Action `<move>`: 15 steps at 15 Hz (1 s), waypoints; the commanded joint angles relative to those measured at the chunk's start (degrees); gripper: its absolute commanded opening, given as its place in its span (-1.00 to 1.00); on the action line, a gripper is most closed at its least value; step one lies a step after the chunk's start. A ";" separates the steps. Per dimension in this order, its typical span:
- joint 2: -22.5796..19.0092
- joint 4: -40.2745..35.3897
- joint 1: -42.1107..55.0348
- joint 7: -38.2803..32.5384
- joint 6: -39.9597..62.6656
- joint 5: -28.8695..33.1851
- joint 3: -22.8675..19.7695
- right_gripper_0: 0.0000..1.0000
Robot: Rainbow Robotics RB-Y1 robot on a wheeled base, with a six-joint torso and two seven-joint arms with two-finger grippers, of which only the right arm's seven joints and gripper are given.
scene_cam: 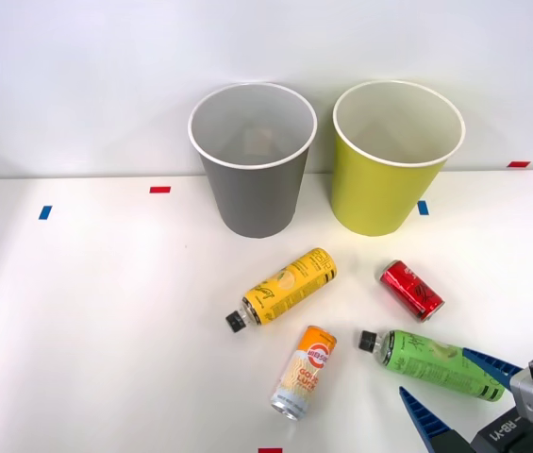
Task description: Put cans in the gray bin, plastic bottles in the light green bin
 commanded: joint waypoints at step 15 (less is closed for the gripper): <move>-17.70 -11.08 -28.39 15.68 47.01 -20.68 5.63 1.00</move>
